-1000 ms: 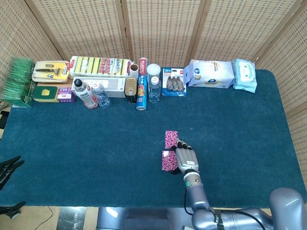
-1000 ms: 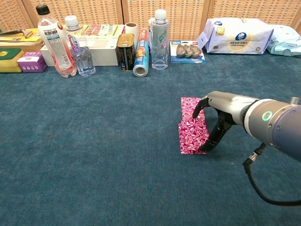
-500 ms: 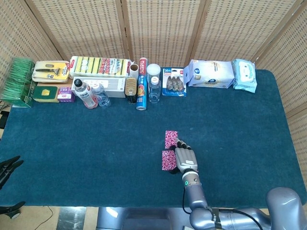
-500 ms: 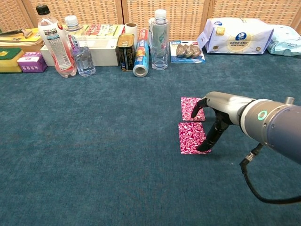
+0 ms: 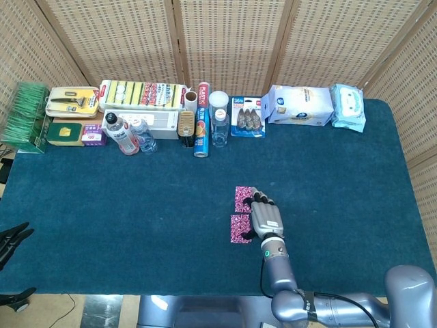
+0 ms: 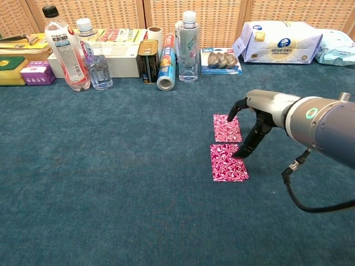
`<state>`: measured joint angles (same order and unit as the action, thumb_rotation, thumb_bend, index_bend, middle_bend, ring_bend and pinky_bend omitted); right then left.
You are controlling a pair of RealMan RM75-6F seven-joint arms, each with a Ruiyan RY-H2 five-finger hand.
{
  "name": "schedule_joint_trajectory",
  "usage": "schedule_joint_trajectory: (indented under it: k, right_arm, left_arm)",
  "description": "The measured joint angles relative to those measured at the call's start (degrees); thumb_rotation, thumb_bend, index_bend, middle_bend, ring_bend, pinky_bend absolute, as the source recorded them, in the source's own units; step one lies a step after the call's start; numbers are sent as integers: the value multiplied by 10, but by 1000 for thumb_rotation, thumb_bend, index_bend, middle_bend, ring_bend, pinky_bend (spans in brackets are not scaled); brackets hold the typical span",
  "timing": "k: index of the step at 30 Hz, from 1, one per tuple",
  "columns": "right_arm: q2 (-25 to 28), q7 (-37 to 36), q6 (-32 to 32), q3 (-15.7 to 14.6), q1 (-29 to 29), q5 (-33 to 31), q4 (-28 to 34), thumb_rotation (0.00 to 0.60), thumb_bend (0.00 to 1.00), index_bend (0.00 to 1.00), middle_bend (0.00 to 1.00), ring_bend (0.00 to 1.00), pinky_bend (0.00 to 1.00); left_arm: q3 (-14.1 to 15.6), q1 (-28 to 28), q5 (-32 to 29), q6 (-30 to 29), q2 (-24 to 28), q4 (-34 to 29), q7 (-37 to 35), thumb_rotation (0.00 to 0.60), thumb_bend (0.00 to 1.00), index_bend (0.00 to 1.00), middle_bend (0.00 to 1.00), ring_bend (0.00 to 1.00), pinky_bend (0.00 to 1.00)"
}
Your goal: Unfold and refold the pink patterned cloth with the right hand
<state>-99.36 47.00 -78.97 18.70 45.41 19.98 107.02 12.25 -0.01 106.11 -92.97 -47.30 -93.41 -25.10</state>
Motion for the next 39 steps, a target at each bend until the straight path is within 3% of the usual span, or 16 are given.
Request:
schedule_joint_trajectory:
  k: [13, 39]
  right_arm:
    - [-3, -8, 38, 26, 19, -27, -75, 600, 223, 210, 0, 0, 111]
    - [-69, 1, 58, 40, 66, -28, -184, 600, 225, 195, 0, 0, 118]
  left_arm:
    - [-2, 0, -6, 0, 1, 0, -5, 600, 71, 0, 0, 0, 49]
    - [-4, 0, -11, 0, 1, 3, -12, 600, 70, 0, 0, 0, 49]
